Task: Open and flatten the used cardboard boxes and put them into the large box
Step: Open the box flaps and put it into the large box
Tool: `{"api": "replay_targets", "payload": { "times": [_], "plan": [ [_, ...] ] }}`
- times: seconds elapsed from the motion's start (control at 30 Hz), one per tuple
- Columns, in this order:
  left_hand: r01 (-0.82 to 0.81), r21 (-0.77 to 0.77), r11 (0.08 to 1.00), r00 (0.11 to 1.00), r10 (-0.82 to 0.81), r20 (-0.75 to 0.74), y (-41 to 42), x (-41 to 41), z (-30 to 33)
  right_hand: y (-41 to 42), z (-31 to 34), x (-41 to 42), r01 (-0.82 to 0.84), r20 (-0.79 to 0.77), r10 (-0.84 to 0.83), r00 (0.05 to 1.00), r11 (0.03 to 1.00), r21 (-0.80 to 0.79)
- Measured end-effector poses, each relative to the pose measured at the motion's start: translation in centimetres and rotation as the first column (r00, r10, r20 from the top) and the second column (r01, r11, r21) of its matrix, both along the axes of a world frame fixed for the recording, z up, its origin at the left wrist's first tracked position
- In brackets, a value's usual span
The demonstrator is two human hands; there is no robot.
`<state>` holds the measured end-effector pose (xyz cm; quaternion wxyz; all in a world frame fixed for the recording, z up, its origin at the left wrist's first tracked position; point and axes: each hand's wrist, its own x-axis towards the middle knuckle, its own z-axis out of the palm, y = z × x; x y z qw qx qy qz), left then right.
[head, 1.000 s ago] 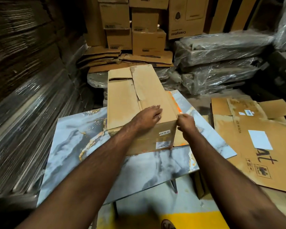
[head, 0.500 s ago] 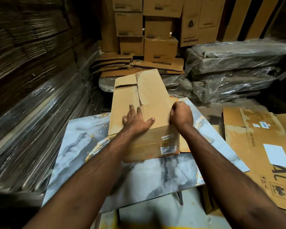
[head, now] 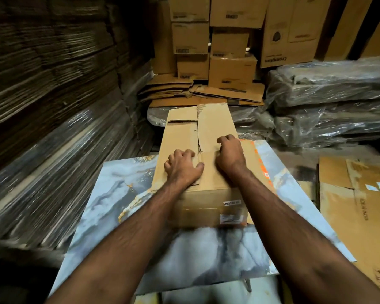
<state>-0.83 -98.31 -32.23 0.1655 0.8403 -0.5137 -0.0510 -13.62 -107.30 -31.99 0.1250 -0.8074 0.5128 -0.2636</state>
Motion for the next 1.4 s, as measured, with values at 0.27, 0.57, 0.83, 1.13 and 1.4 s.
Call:
{"api": "replay_targets", "payload": {
  "times": [0.27, 0.57, 0.83, 1.13, 1.4],
  "plan": [
    [-0.254, 0.482, 0.839, 0.925, 0.356, -0.133, -2.0, 0.9, 1.4, -2.2, -1.4, 2.0, 0.084, 0.19, -0.095, 0.977, 0.994, 0.068],
    [-0.115, 0.443, 0.889, 0.942, 0.239, -0.235, -3.6, 3.5, 3.3, -2.5, -3.3, 0.6, -0.285, -0.219, 0.271, 0.937, 0.958, -0.034],
    [-0.099, 0.317, 0.943, 0.859, 0.242, -0.452, -2.5, 5.5, 4.2, -2.4, -3.0, 1.2, -0.387, -0.396, 0.34, 0.853, 0.921, -0.043],
    [-0.162, 0.236, 0.958, 0.869, 0.252, -0.426, -0.9, 5.4, 4.4, -1.3, -0.4, 4.7, -0.307, -0.518, 0.315, 0.795, 0.946, 0.104],
    [-0.167, 0.213, 0.963, 0.793, 0.259, -0.551, -1.0, 6.0, 5.7, 0.7, 1.2, 3.0, -0.33, -0.3, 0.243, 0.923, 0.9, -0.286]
  ]
}}
